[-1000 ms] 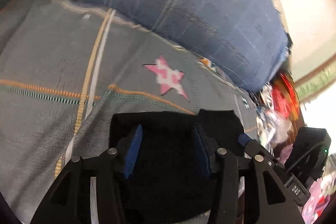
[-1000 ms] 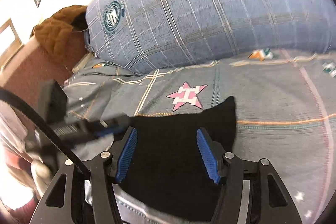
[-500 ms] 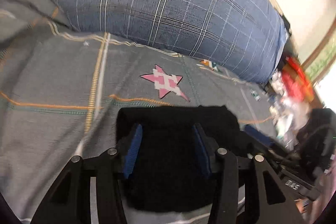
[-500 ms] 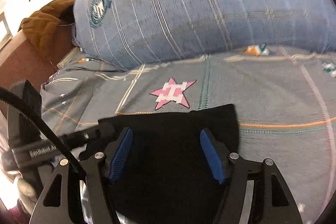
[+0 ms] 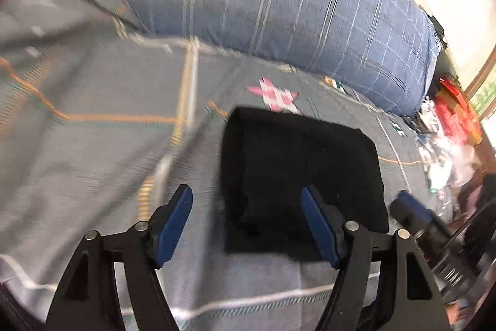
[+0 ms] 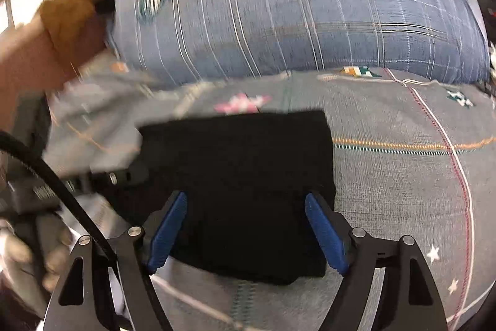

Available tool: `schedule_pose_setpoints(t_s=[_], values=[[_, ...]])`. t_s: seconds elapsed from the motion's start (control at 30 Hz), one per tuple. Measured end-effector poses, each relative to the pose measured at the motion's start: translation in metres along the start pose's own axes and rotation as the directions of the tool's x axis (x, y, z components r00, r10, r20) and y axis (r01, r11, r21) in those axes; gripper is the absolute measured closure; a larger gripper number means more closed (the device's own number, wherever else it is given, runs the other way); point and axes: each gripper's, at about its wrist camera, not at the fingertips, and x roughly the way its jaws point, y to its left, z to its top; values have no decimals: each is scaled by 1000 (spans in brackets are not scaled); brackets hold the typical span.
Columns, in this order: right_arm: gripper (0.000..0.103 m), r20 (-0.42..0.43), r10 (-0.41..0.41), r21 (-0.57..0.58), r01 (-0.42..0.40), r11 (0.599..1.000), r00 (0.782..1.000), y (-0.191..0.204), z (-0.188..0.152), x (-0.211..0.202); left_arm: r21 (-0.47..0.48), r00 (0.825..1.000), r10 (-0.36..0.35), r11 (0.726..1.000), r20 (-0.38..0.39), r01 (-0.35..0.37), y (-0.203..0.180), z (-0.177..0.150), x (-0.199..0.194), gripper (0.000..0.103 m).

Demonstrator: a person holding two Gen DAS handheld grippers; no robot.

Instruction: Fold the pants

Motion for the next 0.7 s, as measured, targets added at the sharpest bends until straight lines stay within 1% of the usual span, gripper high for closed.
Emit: schedule_pose_setpoints(t_s=[0.03,0.07,0.13,0.17,0.2,0.23,0.27,0.3,0.33,0.4,0.43,0.47,0.53,0.57,0.63,0.7], values=[[19,16,-5,13,5,1000,1000,0,-1,-7,10,1000,21,1000,21,-21,-1,-1,-8,31],[19,33,-10,31,9,999,999,-2,-3,-15,27,995,73,997,69,-75,-5,-6,-24,31],[19,50,-31,60,28,998,998,-2,-11,-28,41,980,155,986,129,-161,-10,-12,-42,31],[19,54,-51,71,47,996,997,-1,-17,-33,53,958,227,969,175,-240,-17,-18,-54,29],[19,56,-77,77,72,994,996,0,-23,-37,59,939,275,954,205,-293,-24,-21,-59,21],[19,52,-119,81,114,990,992,2,-31,-40,61,920,315,939,232,-337,-28,-25,-64,14],[19,46,-141,80,137,987,989,3,-38,-42,61,896,355,922,265,-383,-34,-29,-71,12],[19,39,-147,75,144,987,988,5,-44,-44,62,874,379,908,303,-415,-40,-34,-79,9],[19,32,-152,67,149,987,988,7,-52,-45,70,861,385,900,334,-430,-46,-38,-84,8],[19,16,-170,55,169,984,985,8,-61,-46,81,844,397,888,362,-452,-55,-44,-91,8],[19,5,-173,59,172,983,985,9,-65,-46,84,842,396,887,365,-454,-55,-45,-93,8],[19,-6,-170,67,170,983,985,9,-68,-45,88,846,389,890,364,-447,-57,-47,-96,8],[19,-17,-169,64,170,983,985,10,-69,-46,94,858,379,896,347,-434,-61,-48,-95,8],[19,-12,-175,56,175,983,985,12,-69,-47,99,867,377,899,326,-428,-61,-49,-93,8],[19,3,-183,48,183,982,983,14,-69,-51,104,877,378,900,298,-424,-62,-52,-90,8],[19,14,-187,40,186,982,982,17,-69,-53,103,891,375,906,257,-411,-59,-55,-85,8]])
